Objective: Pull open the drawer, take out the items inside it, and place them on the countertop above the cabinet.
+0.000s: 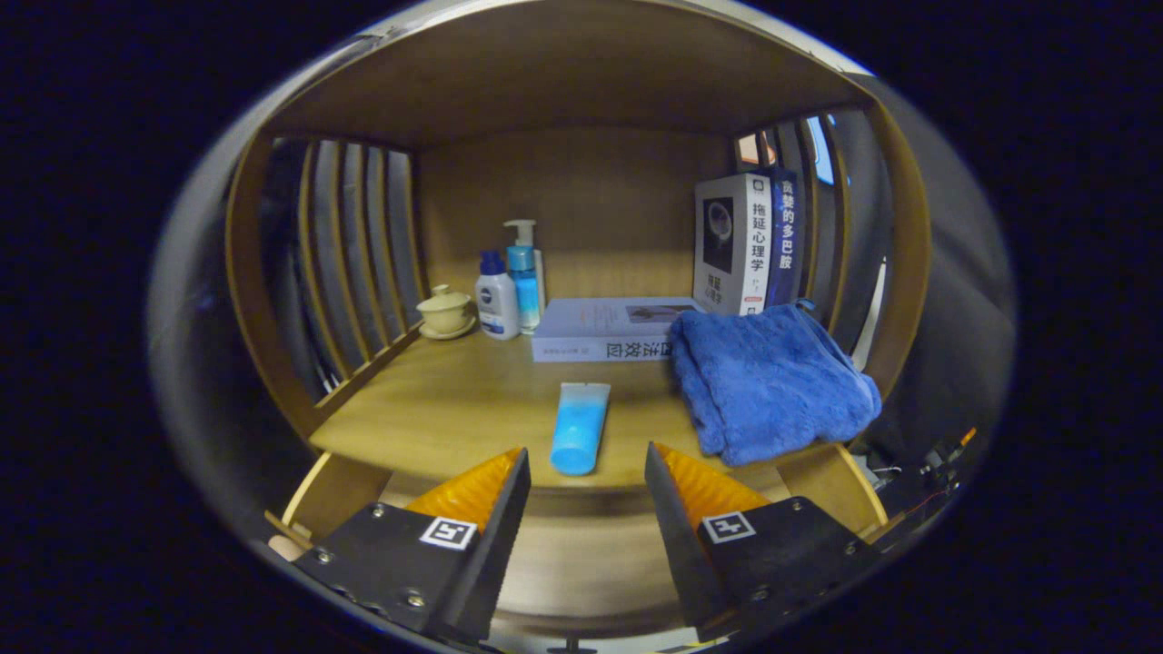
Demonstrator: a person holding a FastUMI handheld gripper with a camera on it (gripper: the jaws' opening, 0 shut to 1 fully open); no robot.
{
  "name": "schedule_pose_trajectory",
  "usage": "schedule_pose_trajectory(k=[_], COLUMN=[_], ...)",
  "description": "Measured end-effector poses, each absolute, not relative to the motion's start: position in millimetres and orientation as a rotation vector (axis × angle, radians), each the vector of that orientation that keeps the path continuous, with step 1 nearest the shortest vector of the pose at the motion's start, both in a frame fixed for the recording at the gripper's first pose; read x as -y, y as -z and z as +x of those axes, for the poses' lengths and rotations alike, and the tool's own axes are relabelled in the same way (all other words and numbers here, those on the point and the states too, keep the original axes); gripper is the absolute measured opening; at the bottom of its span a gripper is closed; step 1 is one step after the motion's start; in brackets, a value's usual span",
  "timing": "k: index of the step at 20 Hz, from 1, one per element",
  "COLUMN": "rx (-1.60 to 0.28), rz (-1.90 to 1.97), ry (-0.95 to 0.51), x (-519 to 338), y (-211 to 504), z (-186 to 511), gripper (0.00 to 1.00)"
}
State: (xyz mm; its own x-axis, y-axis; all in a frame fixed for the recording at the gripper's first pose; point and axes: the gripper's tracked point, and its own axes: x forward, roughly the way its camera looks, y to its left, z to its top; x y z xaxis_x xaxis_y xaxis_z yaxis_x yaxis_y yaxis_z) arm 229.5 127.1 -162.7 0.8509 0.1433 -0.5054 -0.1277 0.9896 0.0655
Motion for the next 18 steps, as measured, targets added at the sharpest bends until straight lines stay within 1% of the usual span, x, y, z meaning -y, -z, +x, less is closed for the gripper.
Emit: schedule_pose_trajectory(k=[4,7,11,15,16,17,18], rx=[-0.492,-0.487,-0.477,-0.461,-0.465,-0.470,-0.474], rz=[0.075,0.099,-0.037,-0.160,-0.176,-0.181,-0.183], ry=[-0.183,-0.224,-0.205,-0.190,-0.190,-0.202,-0.210], x=[-132.7,-136.5,-131.5,-140.8,-144.8,-151.4,-157.6], y=[149.1,153.7,172.9,191.6,196.8,203.0,207.7], z=[176.2,140.9,112.7,102.5,99.4,97.3,94.8], gripper=[0.75,0.75,0.75,0.75,0.76,0.84,0.85])
